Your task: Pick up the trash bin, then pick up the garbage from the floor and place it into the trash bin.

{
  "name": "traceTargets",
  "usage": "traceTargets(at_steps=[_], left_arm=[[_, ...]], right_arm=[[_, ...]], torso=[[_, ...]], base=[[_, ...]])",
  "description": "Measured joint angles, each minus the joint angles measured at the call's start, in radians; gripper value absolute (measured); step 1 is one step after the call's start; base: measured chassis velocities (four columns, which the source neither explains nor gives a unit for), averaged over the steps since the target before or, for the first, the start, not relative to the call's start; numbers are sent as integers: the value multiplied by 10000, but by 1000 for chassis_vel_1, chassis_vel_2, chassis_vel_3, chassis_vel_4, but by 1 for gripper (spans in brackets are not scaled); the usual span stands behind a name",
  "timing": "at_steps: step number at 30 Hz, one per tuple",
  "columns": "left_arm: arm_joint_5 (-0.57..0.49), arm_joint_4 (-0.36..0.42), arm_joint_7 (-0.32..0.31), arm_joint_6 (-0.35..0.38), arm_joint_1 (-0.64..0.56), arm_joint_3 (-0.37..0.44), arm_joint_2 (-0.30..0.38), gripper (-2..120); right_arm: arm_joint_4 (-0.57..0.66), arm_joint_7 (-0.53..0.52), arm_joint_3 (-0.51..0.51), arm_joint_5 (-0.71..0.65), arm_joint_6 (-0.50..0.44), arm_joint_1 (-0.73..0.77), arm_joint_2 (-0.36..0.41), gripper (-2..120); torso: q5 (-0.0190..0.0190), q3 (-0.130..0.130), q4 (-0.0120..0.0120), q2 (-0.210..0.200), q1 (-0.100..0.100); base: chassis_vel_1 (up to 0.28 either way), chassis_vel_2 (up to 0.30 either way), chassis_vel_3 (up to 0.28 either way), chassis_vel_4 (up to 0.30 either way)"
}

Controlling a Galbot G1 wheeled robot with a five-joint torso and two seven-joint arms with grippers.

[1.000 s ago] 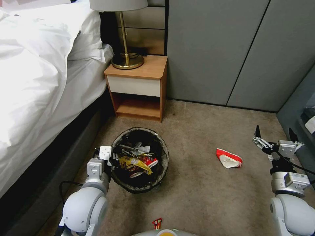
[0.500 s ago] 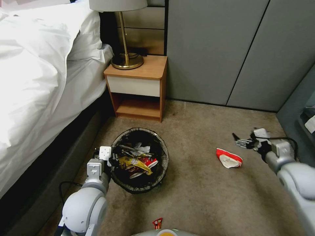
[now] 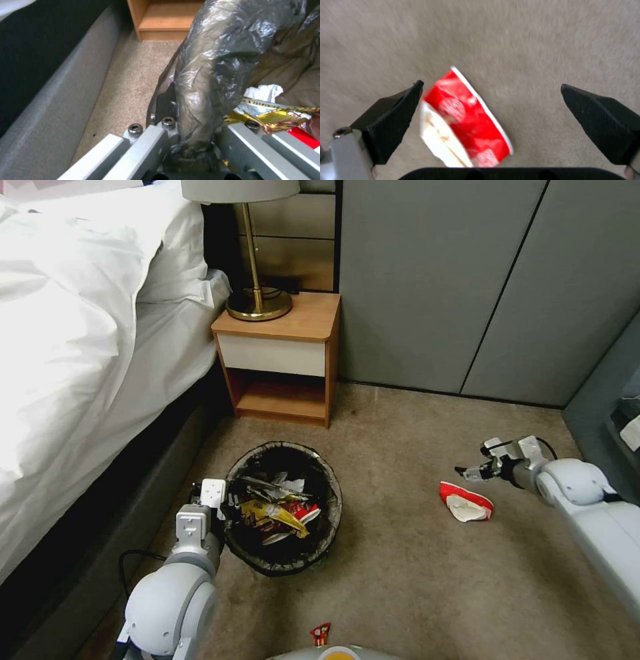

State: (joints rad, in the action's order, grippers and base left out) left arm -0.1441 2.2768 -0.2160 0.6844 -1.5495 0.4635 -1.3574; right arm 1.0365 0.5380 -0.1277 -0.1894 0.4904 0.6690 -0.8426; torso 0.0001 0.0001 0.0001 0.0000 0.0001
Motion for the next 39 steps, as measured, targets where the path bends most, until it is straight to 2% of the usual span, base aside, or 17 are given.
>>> traceTargets(at_steps=[1, 4, 9, 22, 39], left_arm=[[0, 0, 0, 0, 0, 0, 0, 0], [60, 71, 4, 1, -70, 30, -25, 0], [186, 118, 6, -16, -159, 63, -154, 0], [322, 243, 33, -1, -192, 95, -235, 0], [419, 242, 32, -37, -347, 165, -327, 0]], right_arm=[[0, 0, 0, 0, 0, 0, 0, 100], [-1292, 548, 448, 771, -368, -617, -263, 100], [-1915, 933, 561, 1493, -806, -662, -464, 100], [-1819, 988, 244, 1956, -1075, -173, -868, 100], [-3591, 1072, 207, 2911, -1783, -770, -1761, 100]], torso=[[0, 0, 0, 0, 0], [0, 0, 1, 0, 0], [-1, 0, -3, 0, 0], [-2, -1, 0, 0, -1], [-1, -1, -1, 0, 0]], base=[[0, 0, 0, 0], [0, 0, 0, 0], [0, 0, 0, 0], [0, 0, 0, 0], [0, 0, 0, 0]])
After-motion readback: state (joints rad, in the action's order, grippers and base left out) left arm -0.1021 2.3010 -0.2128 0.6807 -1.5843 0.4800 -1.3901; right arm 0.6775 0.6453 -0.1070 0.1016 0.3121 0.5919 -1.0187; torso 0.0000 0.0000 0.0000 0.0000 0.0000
